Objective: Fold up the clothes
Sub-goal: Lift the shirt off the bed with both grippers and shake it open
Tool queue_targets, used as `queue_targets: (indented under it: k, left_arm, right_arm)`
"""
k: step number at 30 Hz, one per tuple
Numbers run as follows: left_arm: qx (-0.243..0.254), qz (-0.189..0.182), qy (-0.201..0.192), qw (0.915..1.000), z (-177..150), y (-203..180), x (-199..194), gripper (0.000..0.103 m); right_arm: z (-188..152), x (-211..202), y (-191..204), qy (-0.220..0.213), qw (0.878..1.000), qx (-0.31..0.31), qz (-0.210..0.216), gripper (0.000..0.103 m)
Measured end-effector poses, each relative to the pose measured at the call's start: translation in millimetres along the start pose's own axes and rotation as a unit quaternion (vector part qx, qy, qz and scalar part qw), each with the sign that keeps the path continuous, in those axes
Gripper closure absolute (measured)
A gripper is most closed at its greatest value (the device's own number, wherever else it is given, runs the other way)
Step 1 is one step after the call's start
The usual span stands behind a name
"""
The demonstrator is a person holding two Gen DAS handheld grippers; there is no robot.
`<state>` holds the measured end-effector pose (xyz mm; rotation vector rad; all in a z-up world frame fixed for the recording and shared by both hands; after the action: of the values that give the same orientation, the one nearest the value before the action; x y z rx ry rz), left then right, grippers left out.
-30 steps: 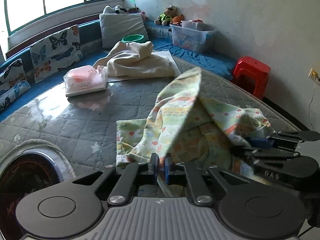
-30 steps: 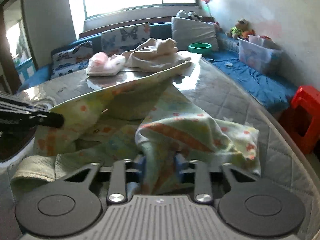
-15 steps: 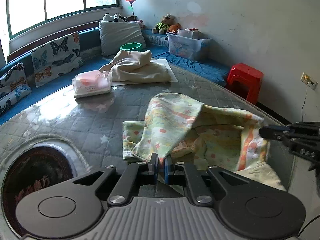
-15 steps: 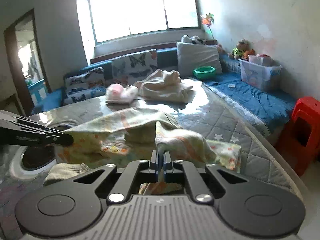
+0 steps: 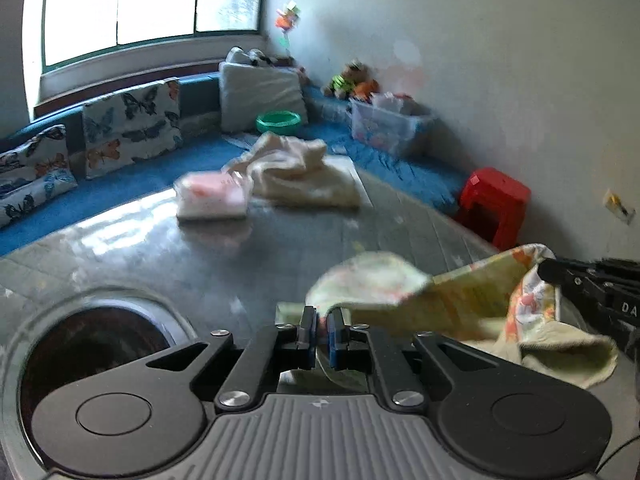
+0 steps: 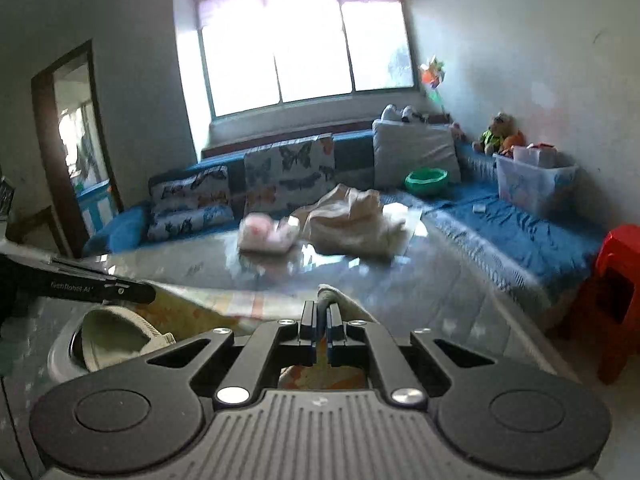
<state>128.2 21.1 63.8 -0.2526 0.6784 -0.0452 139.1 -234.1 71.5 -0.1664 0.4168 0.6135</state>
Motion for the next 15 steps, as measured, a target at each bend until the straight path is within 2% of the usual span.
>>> queue_targets:
  k: [5,9,11,15]
  left_arm:
    - [-0.003,0.022,-0.041,0.9989,53,6,-2,0.098]
    - [-0.002,0.031,-0.092,0.9953,102,6,-16,0.101]
    - [-0.006,0.023,-0.104,0.9943,122,6,-24,0.101]
    - [0.022,-0.012,-0.107,0.9939,135,0,-36,0.101]
  right_arm:
    - [50,16,-15,-0.040,0.999,-0.008,-0.021,0.100]
    - [84,33,-20,-0.057,0.998,-0.013,-0.031,0.100]
    - [101,42,-22,-0.066,0.997,-0.016,-0.036,0.100]
    - [130,55,-25,-0.081,0.995,-0.023,-0.044,0.100]
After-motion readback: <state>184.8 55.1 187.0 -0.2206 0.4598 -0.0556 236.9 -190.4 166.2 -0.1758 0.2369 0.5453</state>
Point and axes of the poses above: each gripper's, at about its wrist camera, not at the fingertips, and x roughly the way its jaws point, y to its left, z to its top, the point moved 7 cm from there along x, roughly the way its jaws point, and after that the axes turned 12 degrees about -x, right-handed, at the moved point
